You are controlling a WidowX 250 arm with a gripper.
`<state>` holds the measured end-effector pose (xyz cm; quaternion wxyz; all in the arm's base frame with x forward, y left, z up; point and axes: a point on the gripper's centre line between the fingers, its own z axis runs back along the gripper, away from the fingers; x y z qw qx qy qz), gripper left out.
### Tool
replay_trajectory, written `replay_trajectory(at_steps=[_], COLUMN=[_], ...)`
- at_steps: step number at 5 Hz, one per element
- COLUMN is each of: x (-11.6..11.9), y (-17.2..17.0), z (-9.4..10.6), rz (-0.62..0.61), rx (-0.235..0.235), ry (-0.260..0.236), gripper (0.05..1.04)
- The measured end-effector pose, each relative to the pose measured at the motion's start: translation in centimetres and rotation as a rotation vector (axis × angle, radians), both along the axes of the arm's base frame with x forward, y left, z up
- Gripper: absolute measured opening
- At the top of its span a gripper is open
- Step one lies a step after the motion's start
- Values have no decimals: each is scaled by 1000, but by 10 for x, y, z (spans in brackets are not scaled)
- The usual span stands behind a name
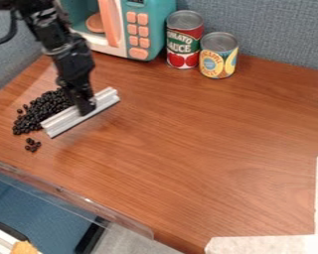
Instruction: Sweep into pile
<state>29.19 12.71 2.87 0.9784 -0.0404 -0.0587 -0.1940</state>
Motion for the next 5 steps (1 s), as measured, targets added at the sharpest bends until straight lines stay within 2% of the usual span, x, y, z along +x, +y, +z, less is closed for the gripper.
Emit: replay_trajectory(at_steps=[1,2,3,4,5], x=[1,8,7,5,3], y=[-27,-45,-57,-59,-62], z=[-6,-10,-24,-25,-8], rz=[79,206,296,318,347], rx=[21,54,87,104,108], ry=[45,43,77,74,41], gripper=[344,344,344,403,719])
